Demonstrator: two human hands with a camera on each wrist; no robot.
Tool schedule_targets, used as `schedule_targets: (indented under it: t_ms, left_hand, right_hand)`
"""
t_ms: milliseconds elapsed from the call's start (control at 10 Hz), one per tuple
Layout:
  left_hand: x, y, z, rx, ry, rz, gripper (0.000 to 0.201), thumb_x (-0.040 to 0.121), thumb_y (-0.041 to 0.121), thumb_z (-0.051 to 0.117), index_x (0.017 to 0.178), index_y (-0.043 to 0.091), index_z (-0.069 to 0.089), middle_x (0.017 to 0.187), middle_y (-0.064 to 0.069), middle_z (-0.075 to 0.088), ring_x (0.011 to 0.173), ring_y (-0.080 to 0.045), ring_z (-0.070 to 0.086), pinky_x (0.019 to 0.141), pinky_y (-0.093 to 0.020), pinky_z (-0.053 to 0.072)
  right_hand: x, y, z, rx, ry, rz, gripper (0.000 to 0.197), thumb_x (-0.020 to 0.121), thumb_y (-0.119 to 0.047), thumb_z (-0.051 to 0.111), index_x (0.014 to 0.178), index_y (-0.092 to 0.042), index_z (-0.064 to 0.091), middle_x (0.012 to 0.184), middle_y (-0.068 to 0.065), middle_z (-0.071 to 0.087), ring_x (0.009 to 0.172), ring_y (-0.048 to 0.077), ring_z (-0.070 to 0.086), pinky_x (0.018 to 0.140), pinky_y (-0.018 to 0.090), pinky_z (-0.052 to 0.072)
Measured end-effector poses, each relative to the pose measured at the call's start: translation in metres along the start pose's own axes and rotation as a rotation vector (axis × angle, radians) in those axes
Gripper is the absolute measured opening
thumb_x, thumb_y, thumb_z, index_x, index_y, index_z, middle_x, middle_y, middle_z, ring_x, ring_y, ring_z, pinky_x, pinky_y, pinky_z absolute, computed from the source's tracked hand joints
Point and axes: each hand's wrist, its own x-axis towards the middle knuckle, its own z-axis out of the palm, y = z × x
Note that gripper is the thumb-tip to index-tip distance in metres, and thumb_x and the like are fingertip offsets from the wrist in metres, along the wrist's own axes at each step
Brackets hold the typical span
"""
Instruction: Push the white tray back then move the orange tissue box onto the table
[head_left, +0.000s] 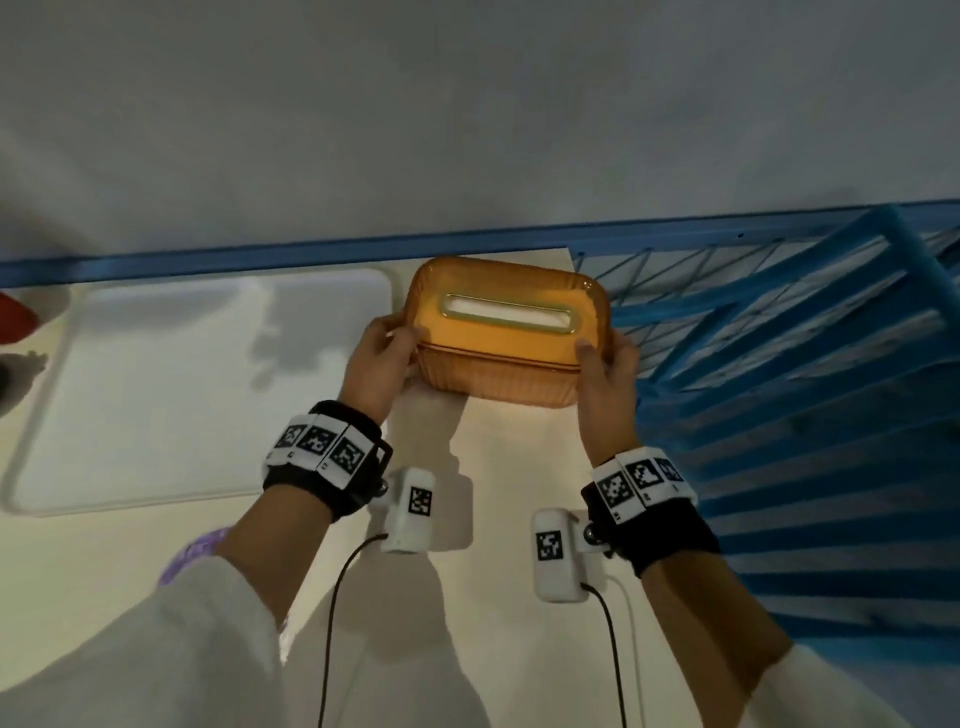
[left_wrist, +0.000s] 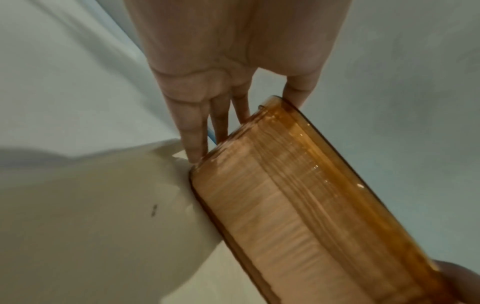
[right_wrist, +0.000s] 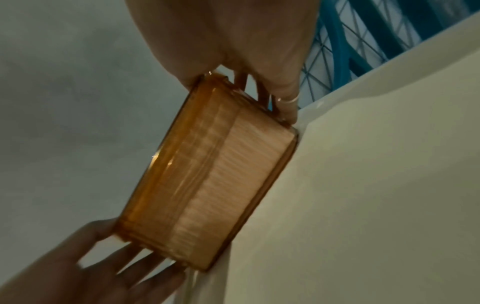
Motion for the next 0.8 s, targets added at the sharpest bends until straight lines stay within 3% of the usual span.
schedule_targets:
  t_ms: [100, 200, 300, 600, 700, 800]
  left_hand:
    - [-0.012, -0.011, -0.001, -0.097, 0.042, 0.0, 0.025, 0.087, 0.022, 0.055, 0.11, 0.019, 0.047, 0.09, 0.004, 0.059, 0.078, -0.009, 0.059, 0.051, -0.015, 0.05]
    - [-0.02, -0.016, -0.002, -0.17, 0.068, 0.005, 0.029, 0.084, 0.025, 0.06, 0.11, 0.018, 0.048, 0.098, -0.001, 0.061, 0.079, -0.011, 0.061, 0.05, -0.013, 0.05]
    - [-0.022, -0.019, -0.003, -0.177, 0.067, 0.012, 0.031, 0.083, 0.028, 0.061, 0.11, 0.018, 0.05, 0.106, -0.006, 0.062, 0.082, -0.013, 0.063, 0.053, -0.013, 0.05]
    - [-0.02, -0.019, -0.004, -0.193, 0.052, 0.031, 0.034, 0.084, 0.027, 0.06, 0.114, 0.016, 0.048, 0.112, -0.01, 0.062, 0.086, -0.014, 0.063, 0.058, -0.015, 0.053]
    - [-0.021, -0.02, -0.004, -0.151, 0.034, 0.035, 0.038, 0.083, 0.03, 0.06, 0.116, 0.016, 0.047, 0.116, -0.012, 0.062, 0.083, -0.014, 0.061, 0.065, -0.021, 0.052]
    - [-0.021, -0.02, -0.007, -0.15, 0.056, 0.012, 0.045, 0.082, 0.037, 0.06, 0.12, 0.016, 0.046, 0.12, -0.011, 0.061, 0.094, -0.017, 0.062, 0.082, -0.033, 0.053]
  right_hand:
    - [0.01, -0.003, -0.002, -0.048, -0.105, -0.017, 0.022, 0.092, -0.026, 0.047, 0.111, -0.016, 0.045, 0.11, 0.009, 0.055, 0.101, 0.026, 0.054, 0.077, 0.02, 0.05]
    - [0.014, -0.005, -0.001, -0.079, -0.157, 0.001, 0.025, 0.087, -0.04, 0.049, 0.108, -0.029, 0.047, 0.118, 0.011, 0.058, 0.107, 0.028, 0.057, 0.094, 0.049, 0.049]
    - [0.014, -0.006, -0.002, -0.088, -0.164, 0.027, 0.026, 0.085, -0.041, 0.049, 0.109, -0.033, 0.045, 0.119, 0.009, 0.057, 0.107, 0.026, 0.058, 0.095, 0.054, 0.048]
    - [0.016, -0.004, -0.002, -0.051, -0.163, 0.027, 0.023, 0.091, -0.031, 0.046, 0.113, -0.024, 0.044, 0.118, 0.012, 0.057, 0.105, 0.027, 0.058, 0.094, 0.05, 0.049]
    - [0.017, -0.007, -0.003, -0.058, -0.162, 0.069, 0.034, 0.091, -0.028, 0.047, 0.123, -0.017, 0.041, 0.12, 0.011, 0.054, 0.108, 0.026, 0.055, 0.096, 0.048, 0.048]
    - [0.014, -0.01, -0.008, -0.079, -0.187, 0.073, 0.047, 0.092, -0.035, 0.045, 0.133, -0.017, 0.03, 0.131, 0.01, 0.047, 0.12, 0.026, 0.048, 0.1, 0.042, 0.042]
